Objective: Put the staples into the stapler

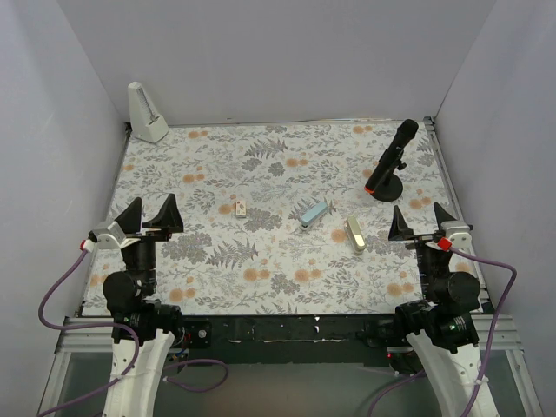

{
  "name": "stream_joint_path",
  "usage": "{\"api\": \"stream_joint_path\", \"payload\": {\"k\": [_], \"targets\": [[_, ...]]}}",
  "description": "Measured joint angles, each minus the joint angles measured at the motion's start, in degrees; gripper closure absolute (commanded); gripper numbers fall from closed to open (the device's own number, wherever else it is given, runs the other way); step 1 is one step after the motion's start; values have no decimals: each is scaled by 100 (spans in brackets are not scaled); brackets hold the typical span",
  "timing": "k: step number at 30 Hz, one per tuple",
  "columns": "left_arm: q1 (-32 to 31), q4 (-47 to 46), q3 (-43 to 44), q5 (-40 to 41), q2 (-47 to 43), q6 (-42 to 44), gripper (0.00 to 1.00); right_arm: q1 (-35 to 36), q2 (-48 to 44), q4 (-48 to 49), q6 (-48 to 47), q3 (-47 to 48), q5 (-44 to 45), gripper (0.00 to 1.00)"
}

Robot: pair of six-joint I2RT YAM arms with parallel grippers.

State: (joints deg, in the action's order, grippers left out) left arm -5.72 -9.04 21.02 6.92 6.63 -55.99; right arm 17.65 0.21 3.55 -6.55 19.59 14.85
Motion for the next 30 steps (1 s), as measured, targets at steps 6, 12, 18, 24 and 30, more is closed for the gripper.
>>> {"api": "stream_joint_path", "payload": {"k": [6,12,18,24,30], "targets": [[2,127,2,68,-2,-72,2,0,0,-28,192,13,15,2],[0,861,157,407,-2,-422,2,0,374,-400,490,468,-153,2],[-2,1683,498,739,-101,-1045,2,0,890,-997,876,1003,-264,2],[-2,2306,715,682,-424,-1611,2,0,1591,-1742,1178,1552,-789,2],[-2,2680,992,450,-566,-1814,2,0,2273,-2269,1502,1797,-1174,2]]}}
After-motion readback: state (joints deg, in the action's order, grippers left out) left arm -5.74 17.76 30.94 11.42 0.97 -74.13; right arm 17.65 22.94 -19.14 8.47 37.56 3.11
